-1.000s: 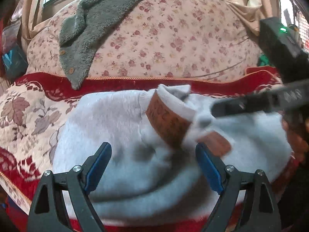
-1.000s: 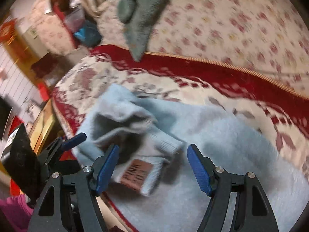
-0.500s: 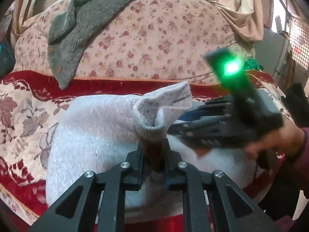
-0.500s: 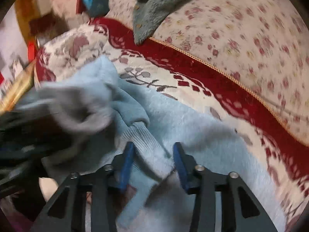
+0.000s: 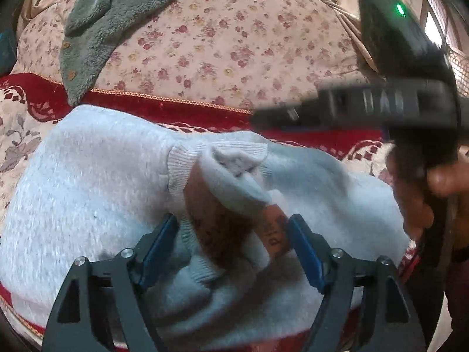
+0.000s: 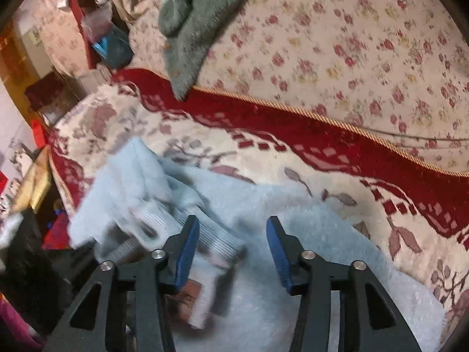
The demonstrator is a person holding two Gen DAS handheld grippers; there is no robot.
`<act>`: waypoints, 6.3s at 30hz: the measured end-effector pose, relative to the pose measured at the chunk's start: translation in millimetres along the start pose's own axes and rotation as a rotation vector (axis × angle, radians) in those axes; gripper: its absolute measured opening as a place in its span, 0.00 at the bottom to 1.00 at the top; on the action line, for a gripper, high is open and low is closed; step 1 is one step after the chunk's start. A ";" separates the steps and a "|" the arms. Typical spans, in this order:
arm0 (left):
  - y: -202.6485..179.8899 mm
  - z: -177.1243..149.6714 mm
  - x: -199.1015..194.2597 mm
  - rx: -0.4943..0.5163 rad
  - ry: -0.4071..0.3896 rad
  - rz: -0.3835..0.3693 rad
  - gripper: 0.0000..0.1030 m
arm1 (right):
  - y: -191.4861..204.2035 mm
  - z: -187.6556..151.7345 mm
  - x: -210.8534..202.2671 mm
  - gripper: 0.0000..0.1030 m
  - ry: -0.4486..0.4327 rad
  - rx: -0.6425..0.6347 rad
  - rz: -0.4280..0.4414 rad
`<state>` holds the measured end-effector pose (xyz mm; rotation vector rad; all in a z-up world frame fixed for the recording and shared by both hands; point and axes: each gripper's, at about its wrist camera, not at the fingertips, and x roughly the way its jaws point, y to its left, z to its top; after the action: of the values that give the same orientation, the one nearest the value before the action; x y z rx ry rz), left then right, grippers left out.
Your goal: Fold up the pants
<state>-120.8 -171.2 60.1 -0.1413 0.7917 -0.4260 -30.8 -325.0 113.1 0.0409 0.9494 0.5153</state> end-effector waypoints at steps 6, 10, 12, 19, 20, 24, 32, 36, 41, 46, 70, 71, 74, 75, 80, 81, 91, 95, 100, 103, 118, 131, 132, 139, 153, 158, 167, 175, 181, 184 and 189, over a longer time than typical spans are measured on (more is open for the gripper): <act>11.8 -8.4 -20.6 -0.062 -0.032 -0.035 0.76 | 45.7 12.0 16.3 0.64 0.027 -0.105 0.132; 13.1 -12.2 -13.1 -0.049 -0.017 -0.034 0.76 | 63.6 1.1 52.3 0.63 0.110 -0.308 -0.006; 13.9 -13.8 -9.7 -0.049 -0.015 -0.028 0.76 | 57.8 -2.4 64.9 0.78 0.095 -0.372 -0.117; 20.8 -2.7 -26.1 -0.105 -0.026 -0.080 0.76 | 26.1 -2.3 32.0 0.81 0.070 -0.188 -0.001; 18.8 -3.4 -26.6 -0.097 -0.020 -0.079 0.76 | 26.7 -3.4 26.4 0.81 0.067 -0.200 -0.006; 14.1 -2.7 -30.8 -0.061 -0.039 -0.043 0.76 | 13.6 -9.3 23.0 0.81 0.102 -0.206 -0.028; 14.3 8.7 -4.7 -0.081 0.001 -0.088 0.78 | -22.4 -26.9 -0.2 0.81 0.081 -0.056 -0.061; -1.0 1.9 9.7 -0.015 0.020 -0.054 0.78 | -35.4 -46.2 -31.6 0.81 0.037 0.057 -0.033; -14.3 8.5 -1.4 -0.007 0.004 -0.016 0.78 | -46.8 -83.4 -64.9 0.81 0.007 0.141 -0.020; -28.8 19.6 -8.4 0.017 -0.005 0.027 0.83 | -53.7 -113.5 -92.1 0.81 -0.024 0.227 0.033; -93.4 33.1 5.7 0.119 0.002 -0.003 0.86 | -66.9 -200.1 -134.0 0.90 -0.039 0.392 0.018; -93.8 32.9 7.5 0.119 0.006 -0.004 0.86 | -67.3 -200.3 -135.0 0.90 -0.044 0.394 0.014; -94.2 32.3 13.7 0.114 0.022 -0.013 0.86 | -68.7 -203.8 -136.5 0.90 -0.047 0.409 0.012; -93.9 32.2 15.7 0.112 0.028 -0.023 0.86 | -70.0 -206.0 -135.9 0.90 -0.040 0.416 0.016; -98.3 33.9 27.5 0.111 0.050 -0.074 0.86 | -79.0 -225.1 -132.3 0.90 -0.034 0.490 0.023; -100.3 34.4 29.8 0.119 0.055 -0.088 0.86 | -80.7 -228.5 -131.9 0.91 -0.035 0.508 0.029; -123.2 43.3 52.8 0.205 0.126 -0.194 0.87 | -119.3 -273.2 -116.3 0.92 -0.114 0.771 0.097; -135.4 50.5 66.2 0.267 0.163 -0.224 0.87 | -135.4 -277.9 -114.1 0.92 -0.219 0.847 0.139; -150.9 62.9 86.9 0.338 0.205 -0.266 0.87 | -143.5 -268.2 -110.0 0.92 -0.273 0.822 0.111; -158.4 72.8 105.3 0.353 0.245 -0.298 0.87 | -146.9 -263.9 -109.9 0.94 -0.325 0.804 0.139; -207.0 88.7 191.8 0.603 0.472 -0.395 0.87 | -148.7 -260.3 -101.2 0.94 -0.380 0.729 0.173; -223.2 78.6 253.6 0.671 0.744 -0.480 0.87 | -150.6 -252.4 -97.5 0.85 -0.387 0.679 0.170; -223.2 78.2 254.8 0.673 0.750 -0.484 0.87 | -155.0 -254.6 -97.8 0.79 -0.394 0.702 0.184; -226.7 80.0 240.3 0.712 0.740 -0.525 0.33 | -173.1 -266.5 -97.5 0.50 -0.429 0.820 0.304; -223.1 92.9 195.7 0.706 0.611 -0.527 0.19 | -157.5 -242.4 -112.6 0.37 -0.441 0.724 0.292; -216.6 114.9 166.4 0.678 0.539 -0.545 0.19 | -140.9 -218.7 -132.0 0.35 -0.469 0.654 0.304; -162.6 165.6 86.8 0.589 0.366 -0.544 0.19 | -80.4 -142.2 -158.1 0.34 -0.497 0.427 0.340; -45.3 200.7 4.4 0.426 0.195 -0.472 0.17 | 1.6 -62.0 -140.7 0.34 -0.463 0.202 0.411; 89.8 185.0 -43.7 0.238 0.117 -0.239 0.08 | 82.7 -22.5 -69.2 0.34 -0.305 0.022 0.454; 164.1 158.9 -63.0 0.091 0.113 -0.110 0.06 | 116.3 -20.2 -12.8 0.34 -0.189 -0.052 0.442; 221.5 120.2 -91.5 -0.034 0.107 -0.014 0.06 | 154.0 -45.8 76.2 0.37 0.008 -0.133 0.360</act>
<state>-21.6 63.9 142.3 -0.1566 0.9043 -0.4358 -92.8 -164.9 67.0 0.0909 0.9173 0.9112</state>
